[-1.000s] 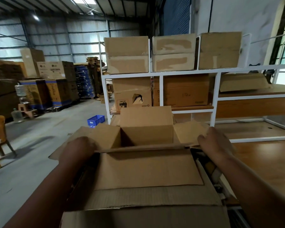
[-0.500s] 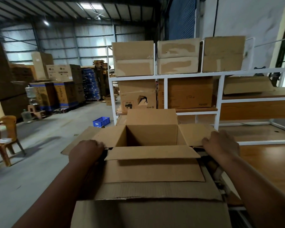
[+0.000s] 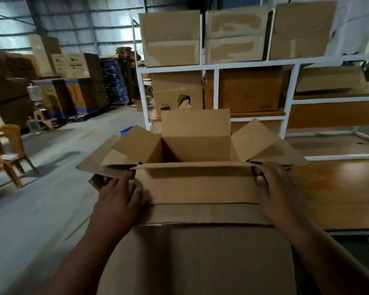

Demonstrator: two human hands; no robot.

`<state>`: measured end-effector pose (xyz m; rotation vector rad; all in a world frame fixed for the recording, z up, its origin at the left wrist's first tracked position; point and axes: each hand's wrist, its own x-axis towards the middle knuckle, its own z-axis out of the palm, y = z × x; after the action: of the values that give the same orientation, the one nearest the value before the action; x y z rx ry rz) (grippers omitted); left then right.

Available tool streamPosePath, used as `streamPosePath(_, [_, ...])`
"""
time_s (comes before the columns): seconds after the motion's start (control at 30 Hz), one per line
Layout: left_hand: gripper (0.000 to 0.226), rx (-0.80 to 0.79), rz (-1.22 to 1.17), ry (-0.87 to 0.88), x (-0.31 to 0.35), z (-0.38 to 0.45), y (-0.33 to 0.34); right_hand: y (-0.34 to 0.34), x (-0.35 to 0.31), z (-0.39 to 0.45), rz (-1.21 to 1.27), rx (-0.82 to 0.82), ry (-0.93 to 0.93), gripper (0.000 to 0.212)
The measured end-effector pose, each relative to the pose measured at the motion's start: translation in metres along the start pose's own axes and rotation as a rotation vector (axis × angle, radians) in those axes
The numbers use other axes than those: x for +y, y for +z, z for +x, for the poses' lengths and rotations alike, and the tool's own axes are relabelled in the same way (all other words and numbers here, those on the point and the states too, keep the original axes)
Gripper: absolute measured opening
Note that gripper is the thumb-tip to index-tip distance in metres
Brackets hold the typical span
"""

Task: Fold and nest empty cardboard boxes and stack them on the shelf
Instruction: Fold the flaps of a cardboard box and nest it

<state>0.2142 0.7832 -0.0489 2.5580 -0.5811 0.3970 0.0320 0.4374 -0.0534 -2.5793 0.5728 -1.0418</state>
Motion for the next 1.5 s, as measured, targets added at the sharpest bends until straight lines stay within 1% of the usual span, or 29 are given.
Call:
streamPosePath(0.07, [0.045,0.022,0.115,-0.011,-0.016,-0.024,0.014,0.006,0.021,-0.035,0.083,-0.002,0.031,0.035])
streamPosePath(0.13, [0.048,0.062,0.114,-0.029,-0.023,-0.044,0.019,0.007,0.038,-0.065,0.158,-0.055,0.114,0.043])
streamPosePath(0.23, [0.061,0.148,-0.066,-0.137,-0.025,-0.070,0.025,0.003,0.049,-0.092,0.237,-0.096,0.255,0.056])
streamPosePath(0.3, [0.064,0.214,-0.242,-0.257,-0.021,-0.084,0.029,0.000,0.050,-0.100,0.262,-0.119,0.267,0.056])
streamPosePath(0.37, [0.062,0.233,-0.433,-0.389,-0.013,-0.095,0.033,-0.001,0.055,-0.103,0.258,-0.142,0.254,0.055])
streamPosePath(0.4, [0.059,0.225,-0.442,-0.396,-0.012,-0.100,0.035,-0.001,0.058,-0.104,0.212,-0.164,0.227,0.056])
streamPosePath(0.43, [0.055,0.199,-0.382,-0.362,-0.014,-0.103,0.038,0.002,0.061,-0.105,0.128,-0.194,0.166,0.055])
streamPosePath(0.5, [0.050,0.086,-0.108,-0.251,-0.018,-0.108,0.041,0.008,0.064,-0.103,-0.090,-0.253,0.069,0.052])
streamPosePath(0.53, [0.055,0.031,0.038,-0.161,-0.020,-0.109,0.042,0.011,0.064,-0.102,-0.165,-0.267,0.048,0.054])
streamPosePath(0.6, [0.068,-0.094,0.211,0.028,-0.022,-0.108,0.044,0.014,0.062,-0.100,-0.253,-0.262,0.039,0.062])
streamPosePath(0.67, [0.072,-0.123,0.310,0.174,-0.020,-0.107,0.044,0.012,0.055,-0.106,-0.303,-0.241,0.041,0.061])
streamPosePath(0.7, [0.073,-0.128,0.336,0.221,-0.019,-0.102,0.042,0.009,0.049,-0.107,-0.316,-0.214,0.022,0.055])
streamPosePath(0.77, [0.074,-0.128,0.341,0.263,-0.016,-0.093,0.039,0.005,0.036,-0.117,-0.291,-0.114,-0.047,0.038])
streamPosePath(0.8, [0.072,-0.112,0.332,0.296,-0.017,-0.089,0.038,0.005,0.026,-0.122,-0.271,-0.084,-0.096,0.038])
streamPosePath(0.83, [0.070,-0.095,0.320,0.331,-0.018,-0.085,0.039,0.008,0.013,-0.126,-0.264,-0.087,-0.157,0.047])
streamPosePath(0.87, [0.069,-0.081,0.301,0.355,-0.020,-0.080,0.042,0.013,0.000,-0.127,-0.276,-0.124,-0.221,0.061])
streamPosePath(0.9, [0.070,-0.073,0.280,0.361,-0.021,-0.074,0.045,0.019,-0.012,-0.124,-0.307,-0.176,-0.261,0.073])
streamPosePath(0.93, [0.074,-0.065,0.255,0.352,-0.023,-0.067,0.049,0.028,-0.022,-0.117,-0.343,-0.215,-0.263,0.082])
streamPosePath(1.03, [0.086,-0.044,0.194,0.315,-0.031,-0.042,0.061,0.053,-0.034,-0.089,-0.448,-0.307,-0.153,0.100])
streamPosePath(1.1, [0.099,-0.053,0.195,0.324,-0.034,-0.026,0.071,0.066,-0.038,-0.077,-0.490,-0.320,-0.112,0.113])
streamPosePath(1.13, [0.103,-0.061,0.203,0.326,-0.035,-0.020,0.075,0.069,-0.040,-0.073,-0.496,-0.333,-0.090,0.114])
streamPosePath(1.27, [0.103,-0.057,0.241,0.330,-0.035,-0.006,0.089,0.072,-0.042,-0.062,-0.530,-0.368,-0.024,0.116])
streamPosePath(1.33, [0.110,-0.060,0.228,0.329,-0.032,-0.001,0.092,0.073,-0.038,-0.059,-0.526,-0.381,0.000,0.118])
streamPosePath(1.4, [0.115,-0.051,0.214,0.335,-0.026,0.003,0.097,0.073,-0.031,-0.057,-0.536,-0.376,0.007,0.119])
streamPosePath(1.5, [0.116,-0.071,0.216,0.316,-0.011,0.008,0.105,0.068,-0.015,-0.052,-0.515,-0.345,0.005,0.121])
